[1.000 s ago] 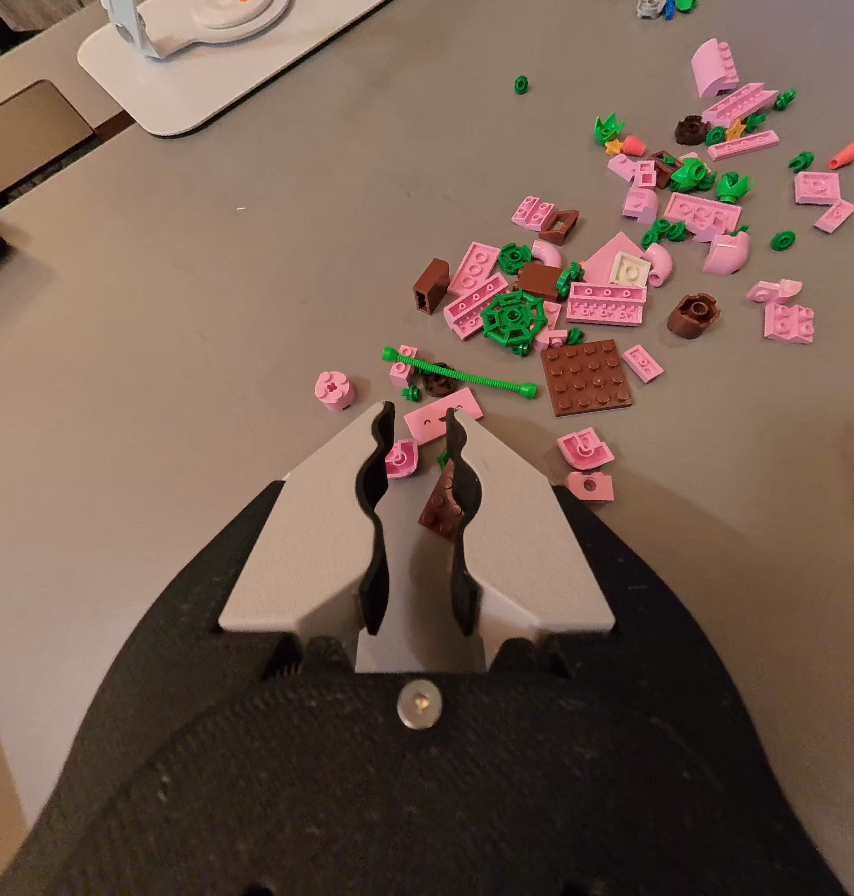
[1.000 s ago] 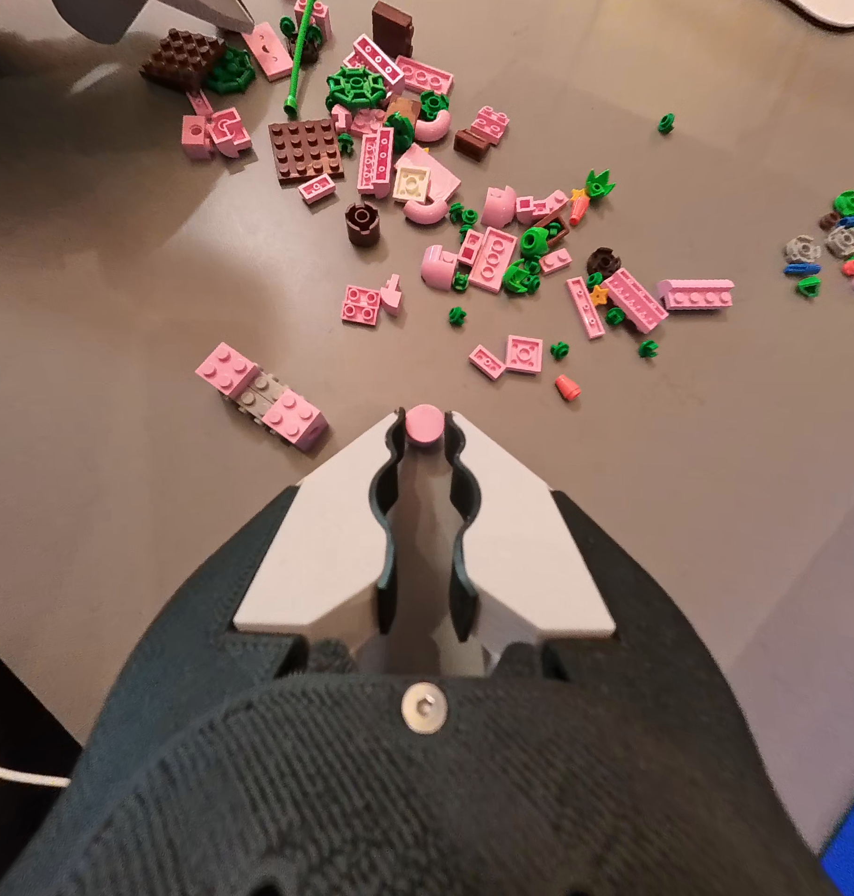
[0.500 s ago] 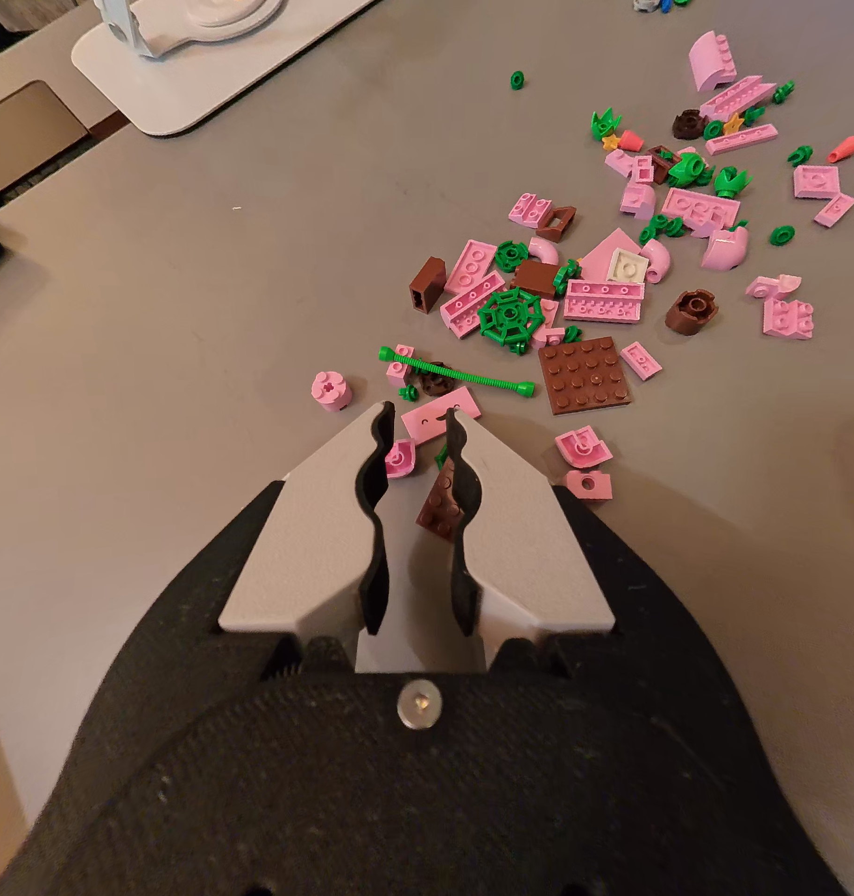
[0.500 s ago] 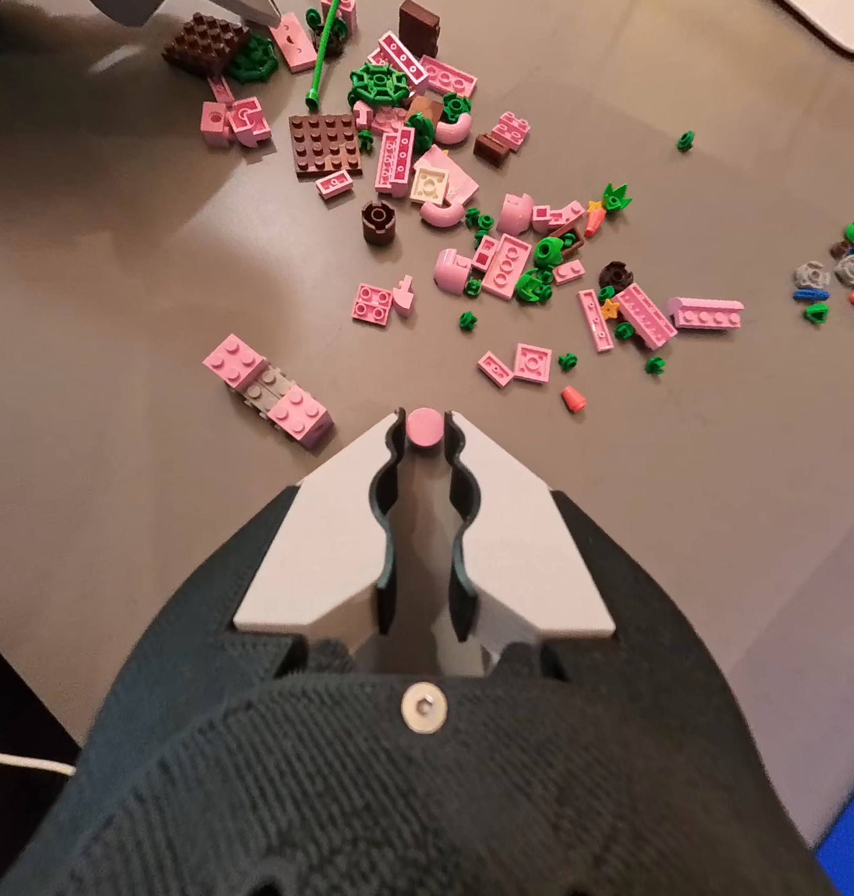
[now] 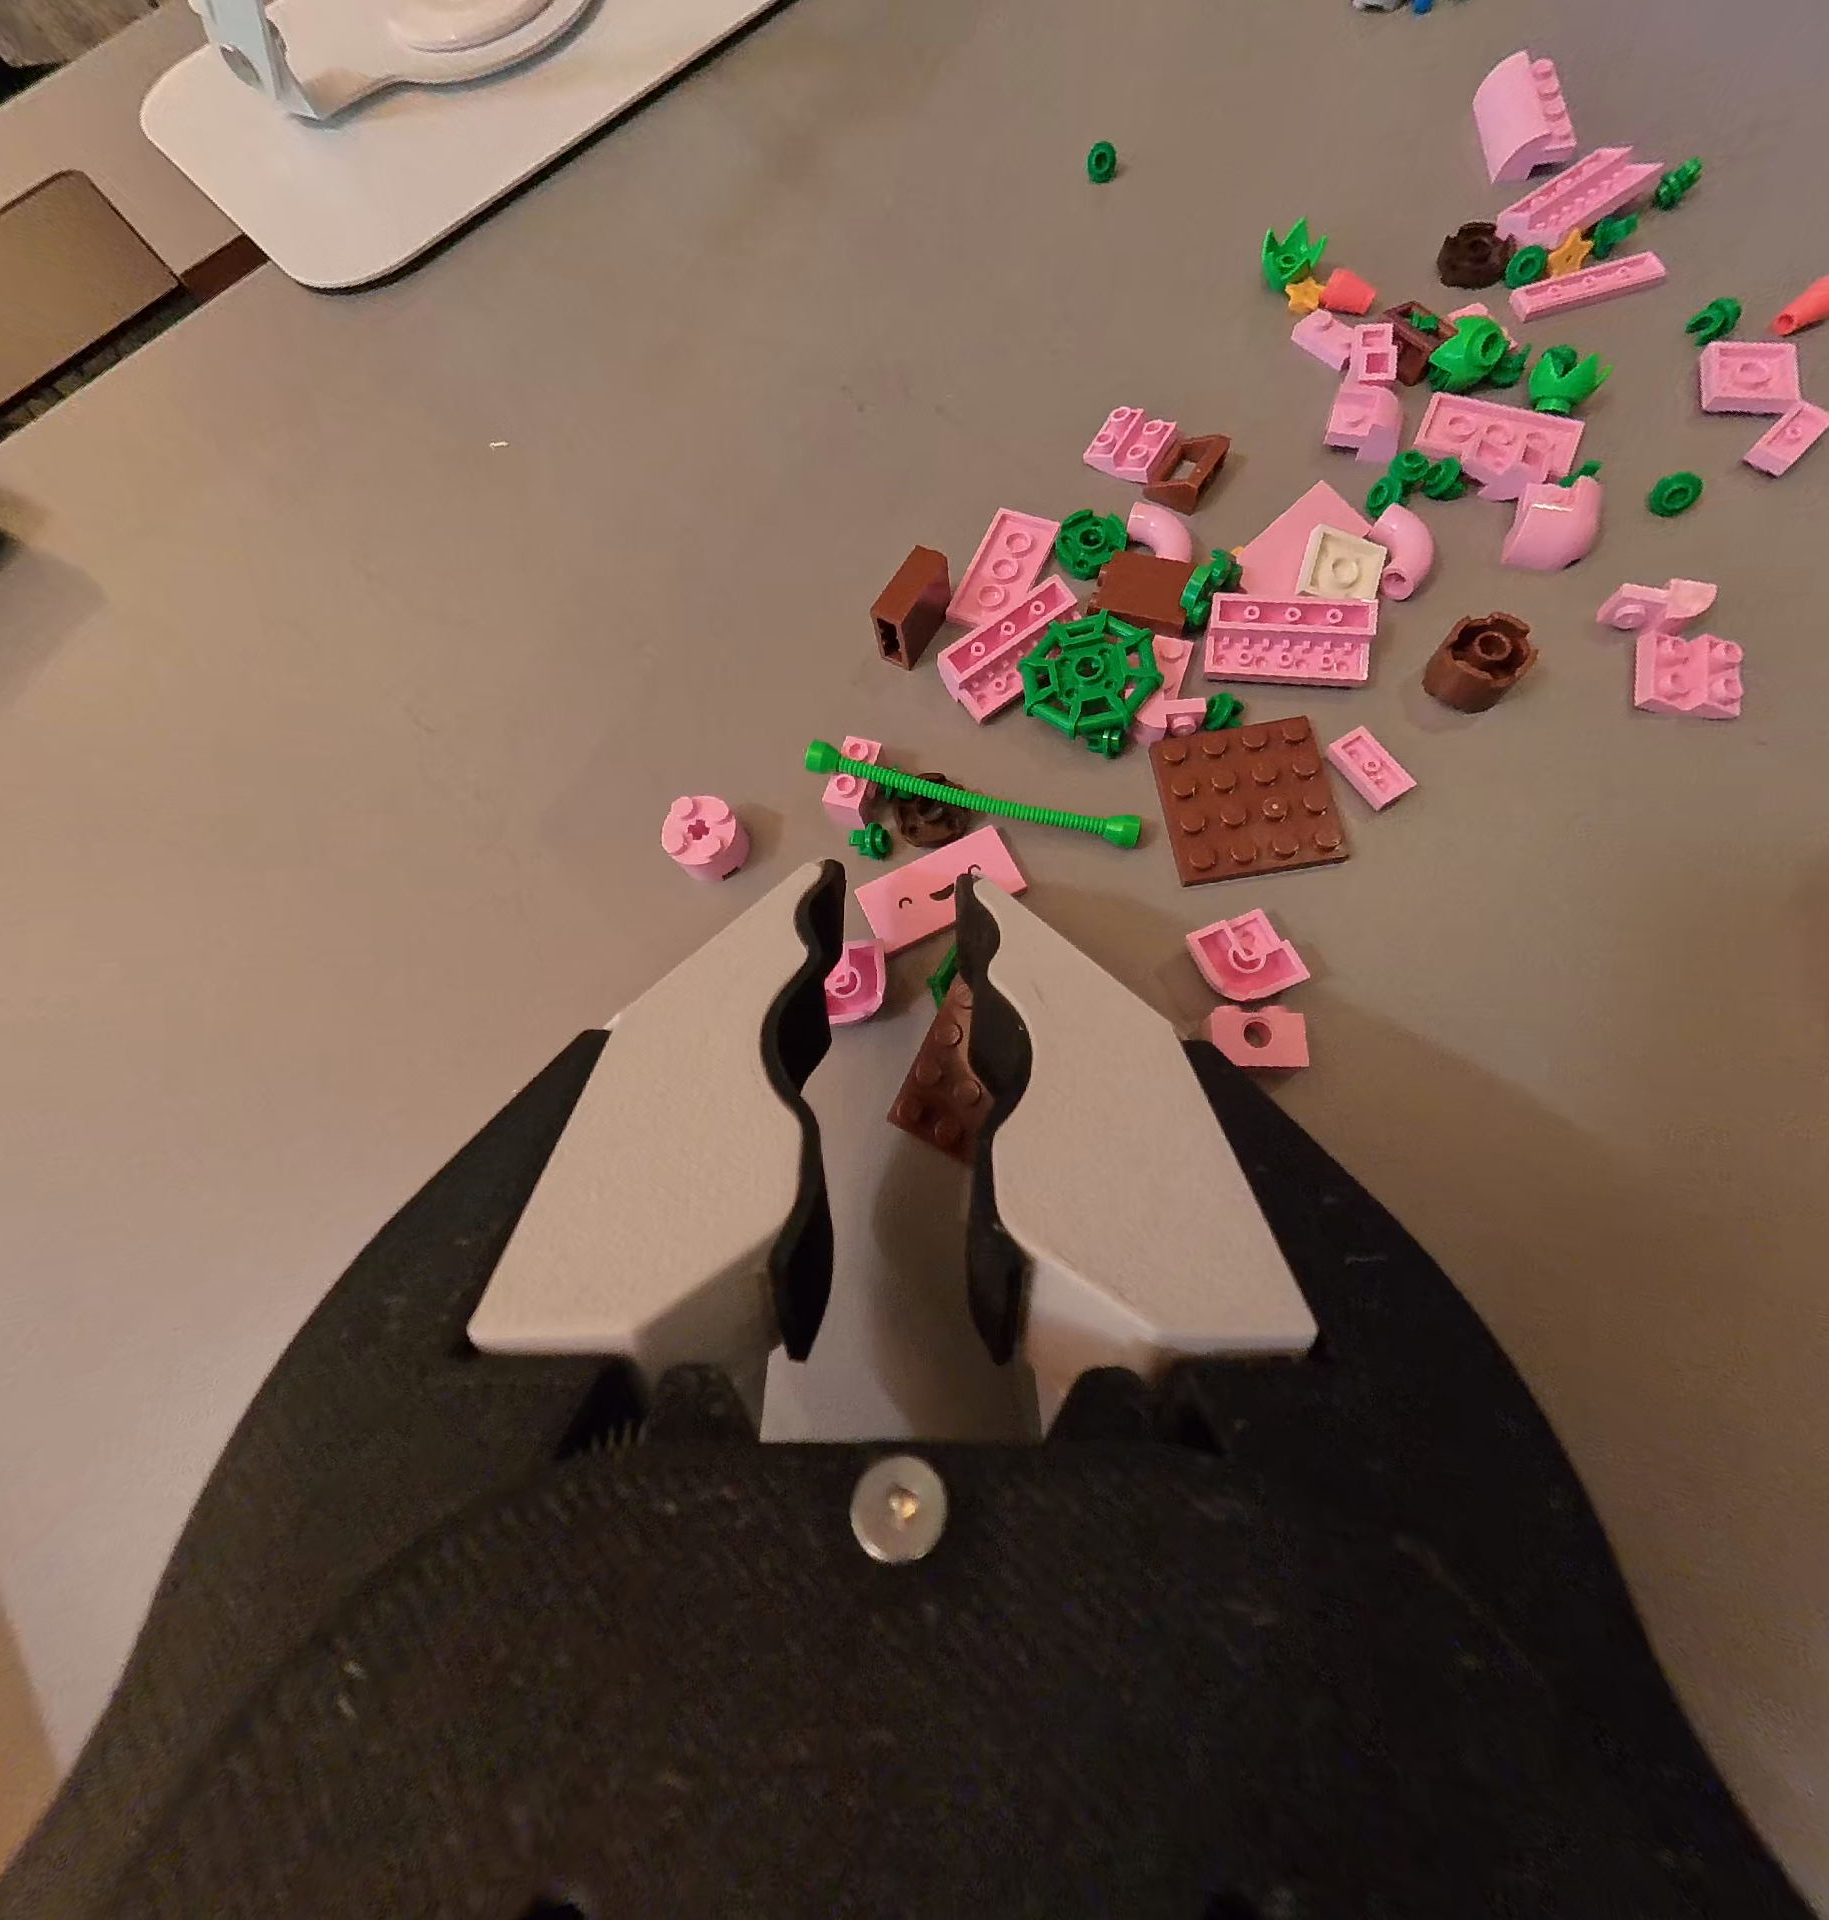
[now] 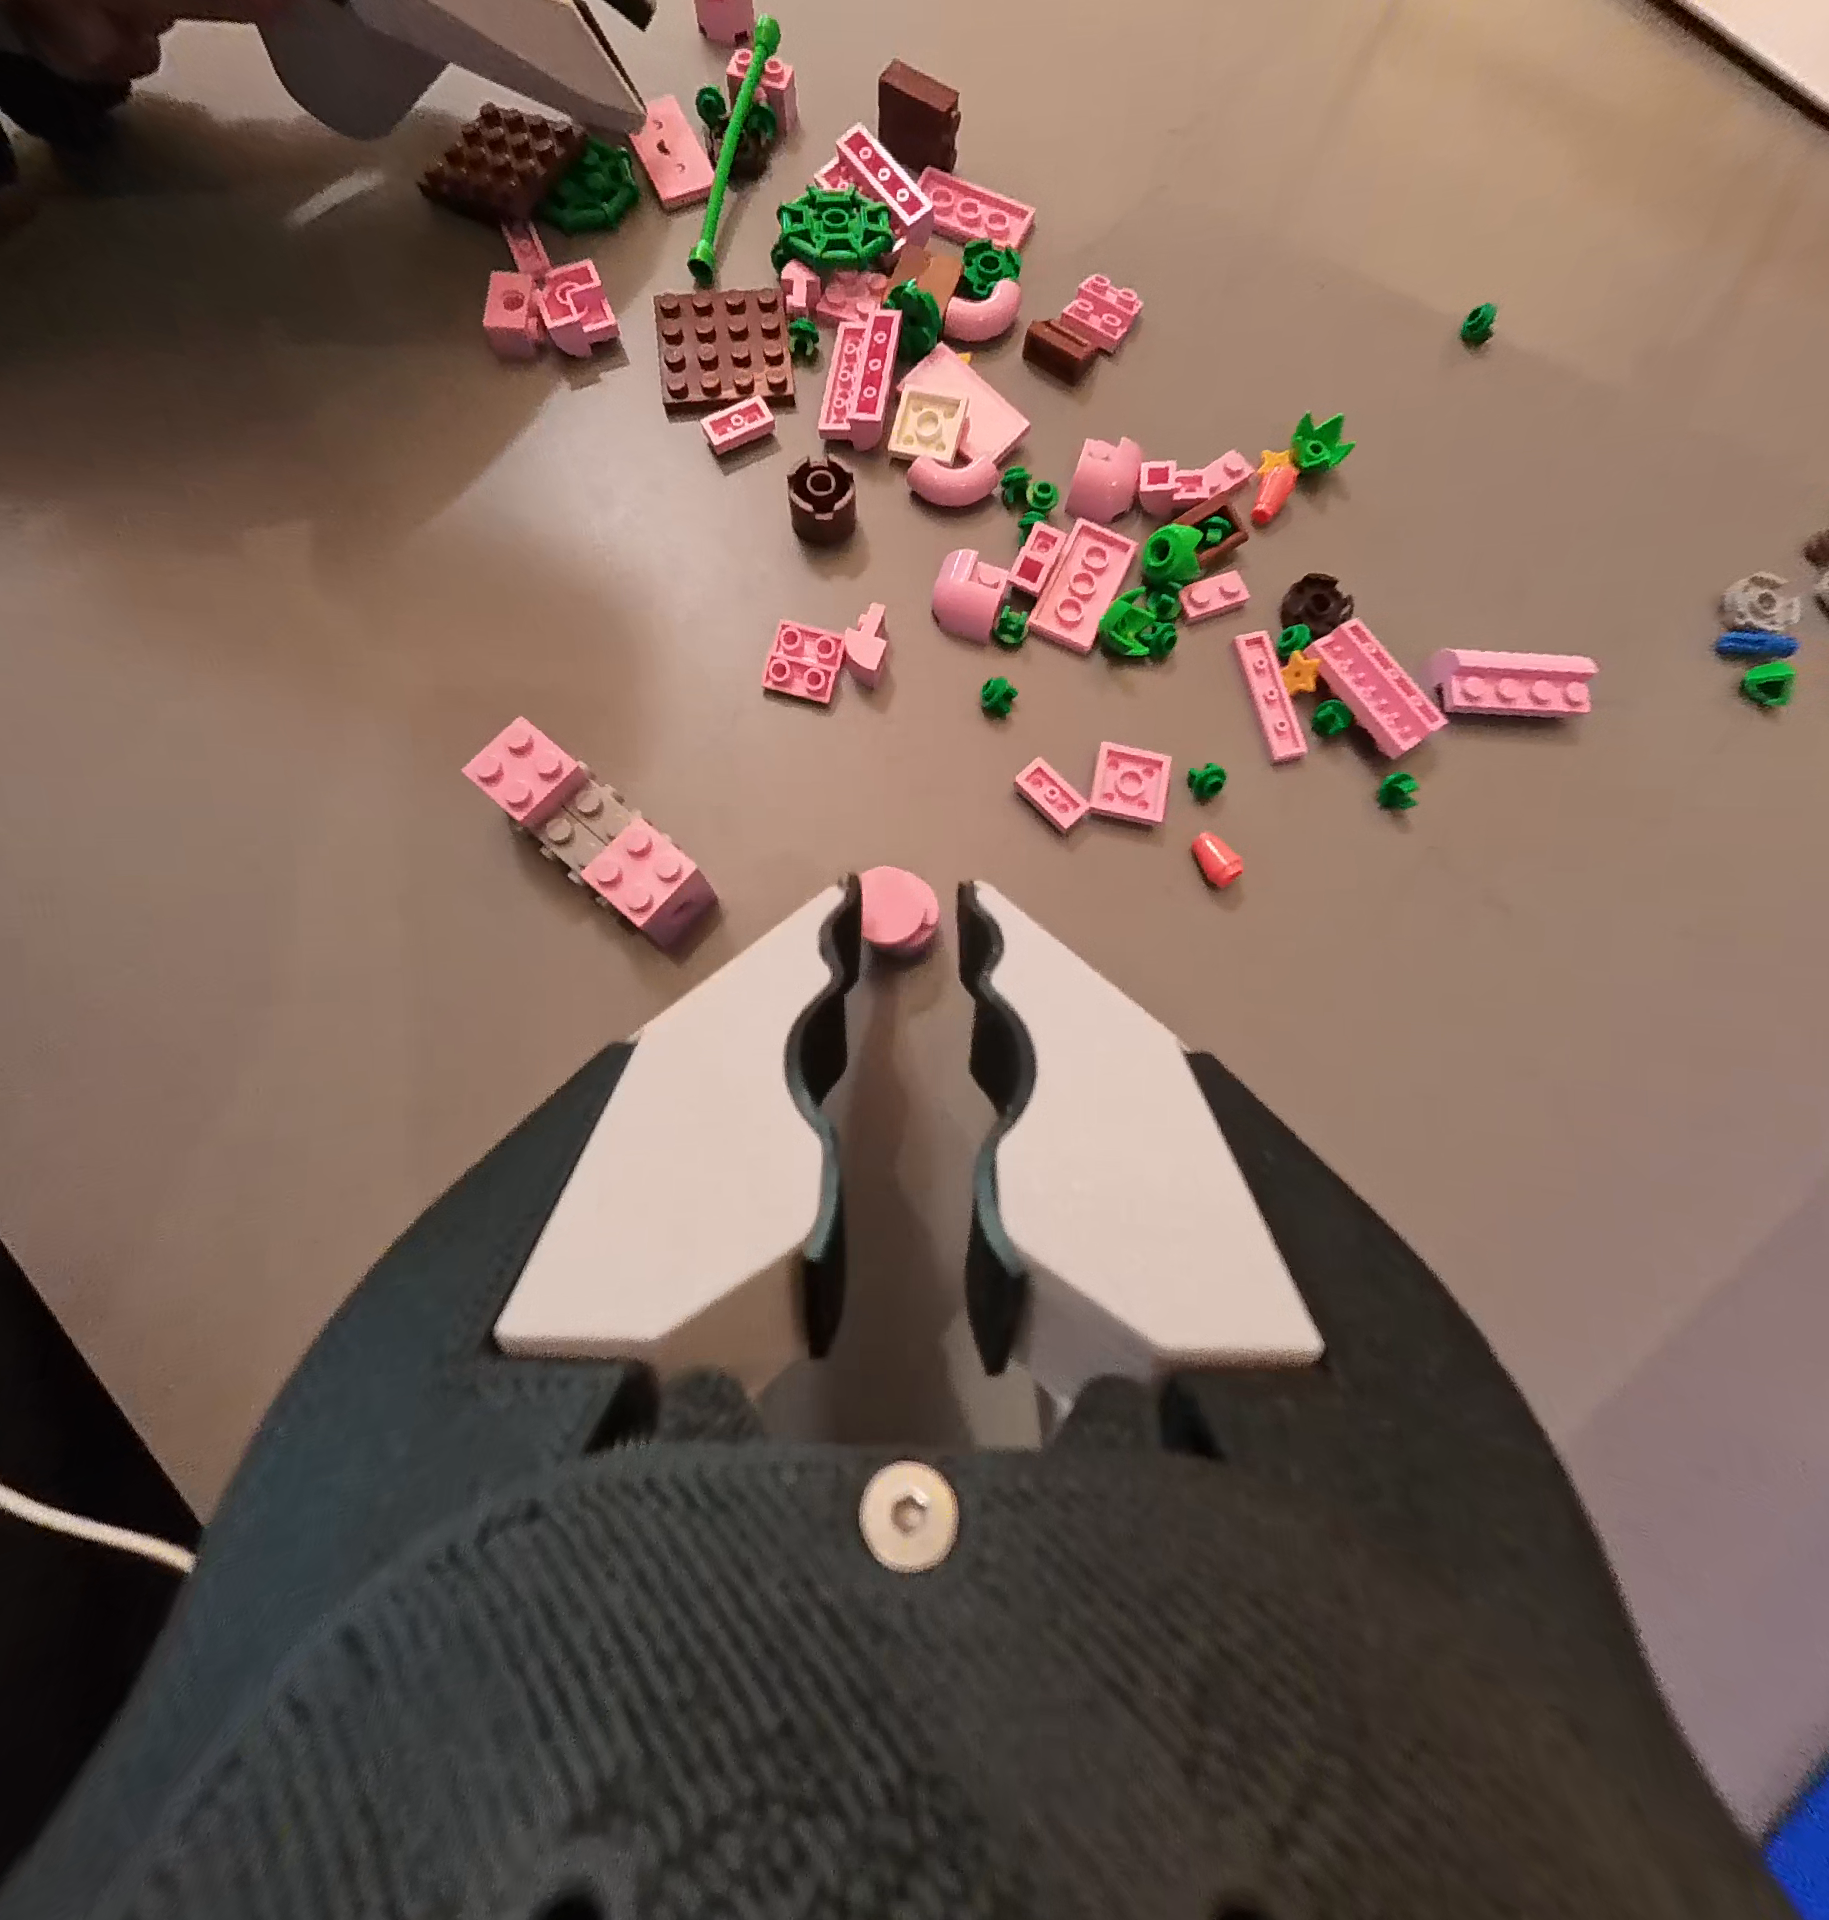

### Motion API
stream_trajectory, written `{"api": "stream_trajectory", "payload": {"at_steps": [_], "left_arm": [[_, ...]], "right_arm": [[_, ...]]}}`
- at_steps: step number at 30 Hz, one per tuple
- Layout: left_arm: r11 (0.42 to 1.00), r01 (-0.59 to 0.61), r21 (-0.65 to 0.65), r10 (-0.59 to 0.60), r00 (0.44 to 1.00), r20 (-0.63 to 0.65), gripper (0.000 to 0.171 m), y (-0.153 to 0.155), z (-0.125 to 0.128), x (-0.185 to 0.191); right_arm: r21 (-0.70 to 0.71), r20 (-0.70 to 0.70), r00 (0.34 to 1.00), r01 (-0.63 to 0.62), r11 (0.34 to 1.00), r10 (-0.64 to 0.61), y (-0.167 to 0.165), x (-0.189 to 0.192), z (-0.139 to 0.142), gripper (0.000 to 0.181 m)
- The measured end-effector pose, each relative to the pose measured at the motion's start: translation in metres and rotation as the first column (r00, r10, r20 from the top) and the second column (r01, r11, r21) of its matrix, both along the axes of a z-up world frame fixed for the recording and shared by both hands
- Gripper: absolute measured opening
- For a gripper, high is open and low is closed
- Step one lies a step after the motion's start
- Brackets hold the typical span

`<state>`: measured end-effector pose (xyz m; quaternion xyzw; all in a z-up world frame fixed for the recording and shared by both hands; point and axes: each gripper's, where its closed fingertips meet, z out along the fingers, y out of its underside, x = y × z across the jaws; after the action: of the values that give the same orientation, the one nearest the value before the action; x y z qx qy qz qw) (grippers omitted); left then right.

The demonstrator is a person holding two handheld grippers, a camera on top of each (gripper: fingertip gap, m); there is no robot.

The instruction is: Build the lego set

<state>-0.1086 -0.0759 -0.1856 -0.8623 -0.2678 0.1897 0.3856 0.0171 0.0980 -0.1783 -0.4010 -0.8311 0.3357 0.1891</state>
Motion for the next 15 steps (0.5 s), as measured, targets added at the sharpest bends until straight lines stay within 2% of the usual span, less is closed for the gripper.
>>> {"api": "stream_trajectory", "payload": {"at_steps": [5,11,15], "left_arm": [[1.000,0.001,-0.002,-0.001,1.000,0.000,0.020,0.0001,-0.0003,0.0002],[1.000,0.002,-0.003,-0.002,1.000,-0.001,0.020,0.0002,-0.0003,0.0005],[1.000,0.001,-0.001,-0.001,1.000,0.002,0.020,0.0001,-0.0004,0.0004]], "right_arm": [[0.041,0.003,0.998,-0.065,0.997,0.064,-0.0020,0.0052,-0.0018,0.022],[-0.011,0.045,0.989,-0.141,0.990,0.142,-0.0033,0.0047,0.0015,0.023],[0.006,0.060,0.983,-0.175,0.985,0.174,-0.0052,0.0035,-0.0021,0.023]]}}
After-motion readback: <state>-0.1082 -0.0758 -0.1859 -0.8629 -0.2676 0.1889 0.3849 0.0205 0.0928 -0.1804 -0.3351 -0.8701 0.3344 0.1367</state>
